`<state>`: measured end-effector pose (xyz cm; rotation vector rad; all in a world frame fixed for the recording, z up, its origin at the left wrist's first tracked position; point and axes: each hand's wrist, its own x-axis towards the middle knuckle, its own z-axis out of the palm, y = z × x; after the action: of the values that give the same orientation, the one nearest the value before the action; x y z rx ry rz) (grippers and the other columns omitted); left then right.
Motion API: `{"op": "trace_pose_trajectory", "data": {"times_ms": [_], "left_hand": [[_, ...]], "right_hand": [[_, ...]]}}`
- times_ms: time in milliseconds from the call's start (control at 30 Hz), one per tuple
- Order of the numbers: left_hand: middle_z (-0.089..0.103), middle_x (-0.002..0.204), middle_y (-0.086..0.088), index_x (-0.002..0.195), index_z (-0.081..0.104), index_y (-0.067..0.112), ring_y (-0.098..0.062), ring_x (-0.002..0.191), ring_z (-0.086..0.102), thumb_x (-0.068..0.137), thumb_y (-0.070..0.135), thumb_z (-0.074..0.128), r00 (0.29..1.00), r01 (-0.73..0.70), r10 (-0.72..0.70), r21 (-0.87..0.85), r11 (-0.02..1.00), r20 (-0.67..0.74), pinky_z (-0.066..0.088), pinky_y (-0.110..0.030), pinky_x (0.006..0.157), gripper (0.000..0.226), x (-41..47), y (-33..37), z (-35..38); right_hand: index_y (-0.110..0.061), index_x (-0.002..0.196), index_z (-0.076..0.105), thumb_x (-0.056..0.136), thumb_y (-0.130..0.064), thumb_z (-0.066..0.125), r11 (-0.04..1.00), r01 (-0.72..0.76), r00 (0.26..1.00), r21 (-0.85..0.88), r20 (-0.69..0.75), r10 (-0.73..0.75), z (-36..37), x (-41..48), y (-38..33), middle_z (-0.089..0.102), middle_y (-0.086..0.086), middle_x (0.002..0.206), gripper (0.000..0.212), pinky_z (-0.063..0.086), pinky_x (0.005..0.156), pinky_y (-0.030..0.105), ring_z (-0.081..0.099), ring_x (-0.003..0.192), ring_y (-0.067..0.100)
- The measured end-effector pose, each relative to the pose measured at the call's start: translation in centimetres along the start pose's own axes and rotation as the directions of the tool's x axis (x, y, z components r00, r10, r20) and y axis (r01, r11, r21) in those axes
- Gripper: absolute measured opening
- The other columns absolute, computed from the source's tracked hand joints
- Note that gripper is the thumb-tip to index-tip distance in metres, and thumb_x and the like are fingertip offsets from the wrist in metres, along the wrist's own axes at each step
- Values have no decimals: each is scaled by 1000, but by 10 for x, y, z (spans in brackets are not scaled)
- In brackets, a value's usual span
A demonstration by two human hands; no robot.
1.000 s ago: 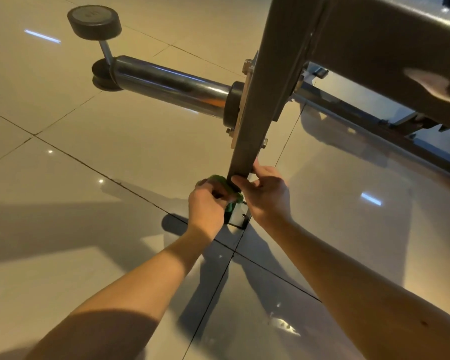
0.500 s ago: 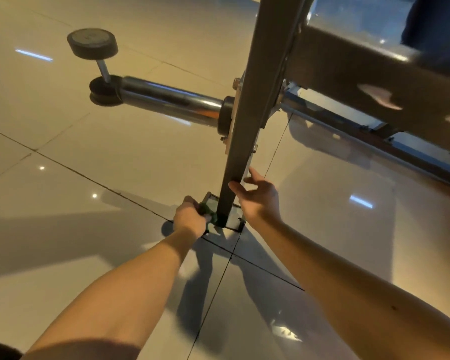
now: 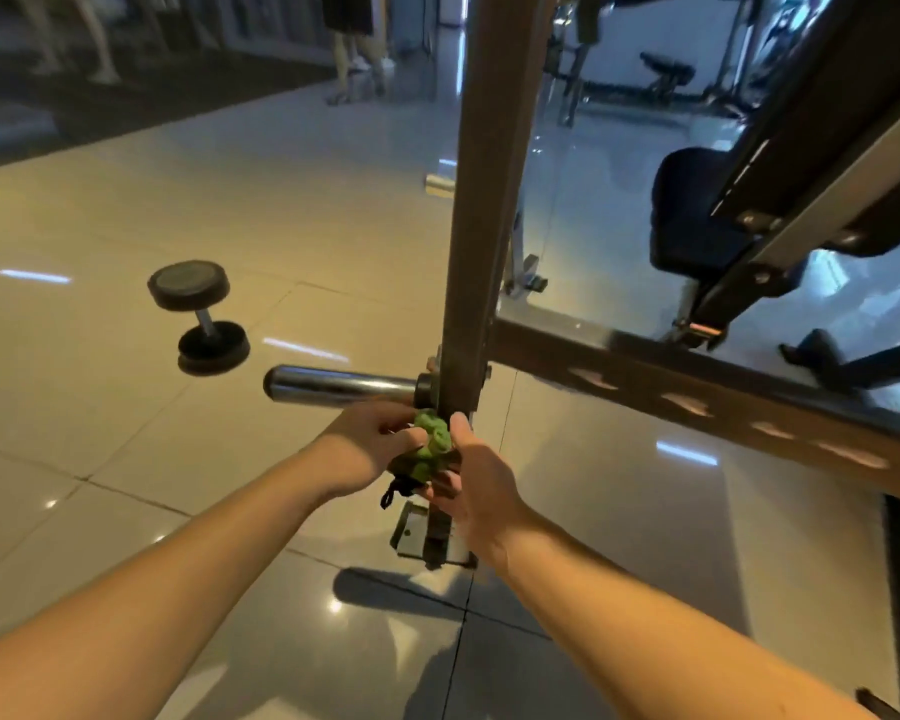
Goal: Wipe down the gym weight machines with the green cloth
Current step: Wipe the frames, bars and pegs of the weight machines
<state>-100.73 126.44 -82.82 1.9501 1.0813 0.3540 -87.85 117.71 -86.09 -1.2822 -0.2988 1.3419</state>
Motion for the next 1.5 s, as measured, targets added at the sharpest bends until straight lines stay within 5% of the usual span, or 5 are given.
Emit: {"op": "trace_pose_trajectory", "data": {"times_ms": [400,633,967,1333,1500], "left_hand": [[64,90,8,103,62,26,-6,80,62,90,32,76,886,-303,231,-126,945,-403,49,-24,66,20,-14,121,-40],[51,99,10,113,47,26,-8,85,57,79,39,85,868,-209,100,-175,962,-487,46,-23,63,53,6,139,-31],[43,114,4,116,44,23,-16,96,53,82,28,84,771,-275,91,-201,940,-630,48,-27,74,53,13,133,-4],[55,128,1,126,60,24,-17,116,58,103,21,54,824,-377,469,308,873,-319,55,-35,94,24,18,135,24],[55,141,-4,139,55,21,-23,128,56,105,21,52,849,-321,420,317,892,-321,52,-41,104,34,15,137,37]], "right_hand": [[-17,125,66,88,-14,75,905,426,872,-5,-262,-413,-5,-107,-122,71,7,119,38,57,95,41,68,110,24],[-16,114,71,96,-15,68,281,288,603,-915,-55,-796,1,-79,-154,69,3,111,18,55,98,35,65,107,18],[-25,138,63,97,-9,59,-296,181,590,-938,344,-730,-29,-65,-137,56,-1,148,43,24,116,43,45,138,25],[-3,99,65,91,-11,61,58,231,584,-971,91,-807,-11,-58,-131,57,8,100,12,56,87,44,58,98,26],[-15,103,70,93,-16,61,-243,165,617,-956,292,-731,-71,-73,-156,60,6,110,13,50,101,46,57,113,29]]}}
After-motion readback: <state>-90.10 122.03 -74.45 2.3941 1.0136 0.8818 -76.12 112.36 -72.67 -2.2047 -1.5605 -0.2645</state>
